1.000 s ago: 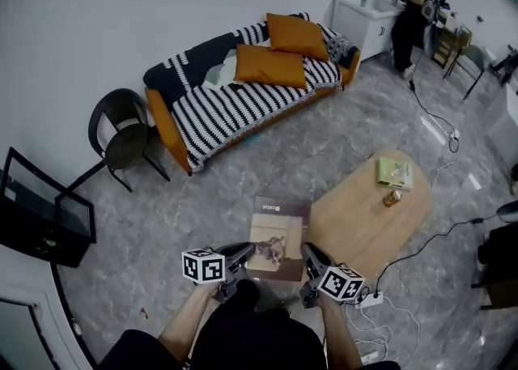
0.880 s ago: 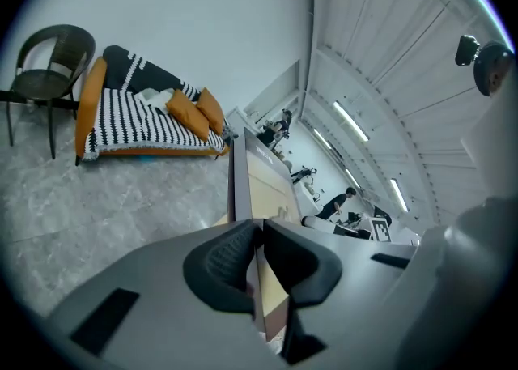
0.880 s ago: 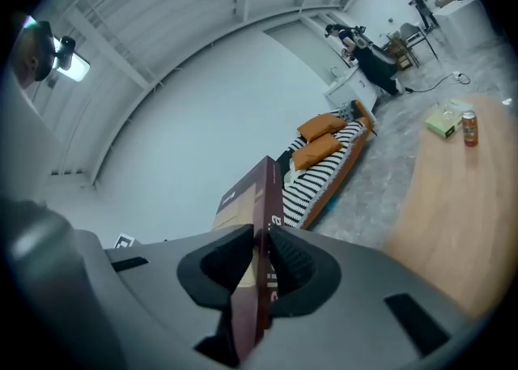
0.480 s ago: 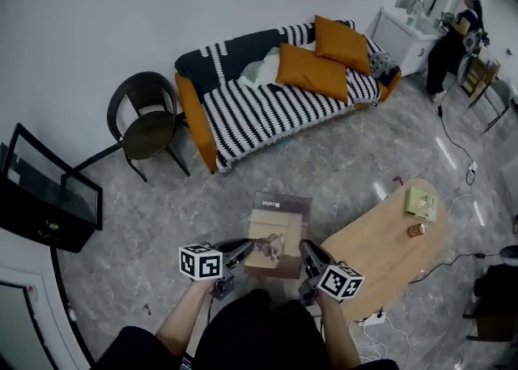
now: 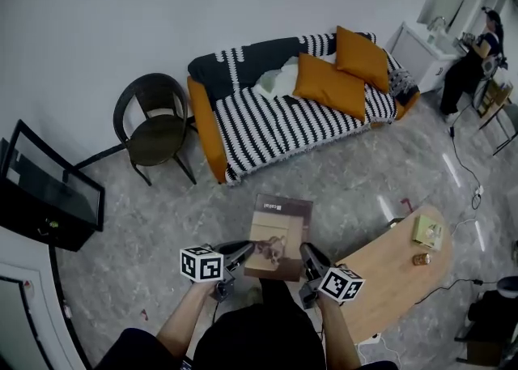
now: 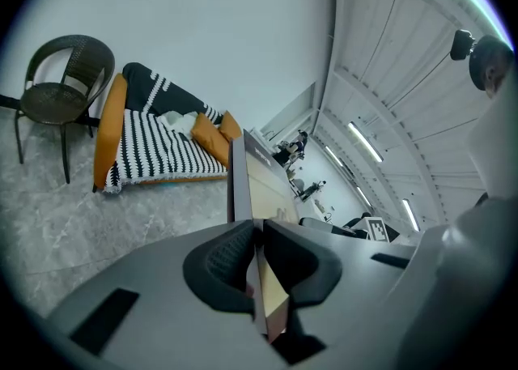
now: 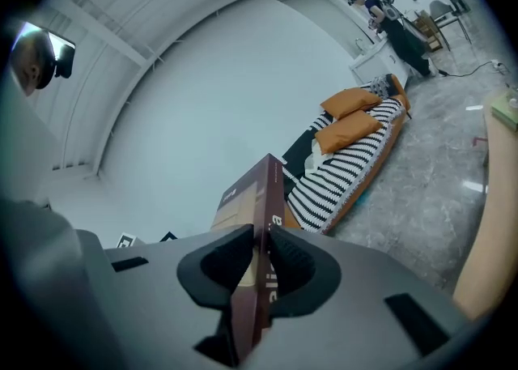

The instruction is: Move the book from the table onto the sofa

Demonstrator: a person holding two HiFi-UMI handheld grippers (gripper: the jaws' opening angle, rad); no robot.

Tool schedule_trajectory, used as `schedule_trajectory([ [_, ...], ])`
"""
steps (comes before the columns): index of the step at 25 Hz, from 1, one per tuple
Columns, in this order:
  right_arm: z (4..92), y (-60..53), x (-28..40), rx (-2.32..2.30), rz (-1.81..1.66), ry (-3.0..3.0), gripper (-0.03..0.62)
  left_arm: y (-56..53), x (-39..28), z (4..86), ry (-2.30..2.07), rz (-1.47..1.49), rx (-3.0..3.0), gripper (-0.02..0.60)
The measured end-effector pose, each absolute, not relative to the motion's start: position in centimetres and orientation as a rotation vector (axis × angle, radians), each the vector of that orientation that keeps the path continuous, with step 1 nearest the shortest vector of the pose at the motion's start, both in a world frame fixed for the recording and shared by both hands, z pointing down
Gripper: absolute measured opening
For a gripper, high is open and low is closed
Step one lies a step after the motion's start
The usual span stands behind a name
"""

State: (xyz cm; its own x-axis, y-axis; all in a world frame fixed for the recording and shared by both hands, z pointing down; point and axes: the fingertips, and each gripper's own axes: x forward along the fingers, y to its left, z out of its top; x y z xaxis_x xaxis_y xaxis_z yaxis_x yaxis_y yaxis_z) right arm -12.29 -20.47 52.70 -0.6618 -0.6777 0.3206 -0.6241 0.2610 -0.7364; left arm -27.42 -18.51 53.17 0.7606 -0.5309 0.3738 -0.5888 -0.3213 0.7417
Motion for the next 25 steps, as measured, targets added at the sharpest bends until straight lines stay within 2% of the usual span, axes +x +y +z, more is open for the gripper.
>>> schedule_trajectory([
  [14,52.2,-38.8,-14.0,-1.133,-1.425,2.510,0.080,-35.6,-28.9,52.2,-0.937,0.038,1.944,0.048],
  [25,53.1,-48.7,-15.4,-1.063,-1.478,2.521,0.080,-45.1,-30.3,52.9,-0.978,0.008,1.902,0.048],
])
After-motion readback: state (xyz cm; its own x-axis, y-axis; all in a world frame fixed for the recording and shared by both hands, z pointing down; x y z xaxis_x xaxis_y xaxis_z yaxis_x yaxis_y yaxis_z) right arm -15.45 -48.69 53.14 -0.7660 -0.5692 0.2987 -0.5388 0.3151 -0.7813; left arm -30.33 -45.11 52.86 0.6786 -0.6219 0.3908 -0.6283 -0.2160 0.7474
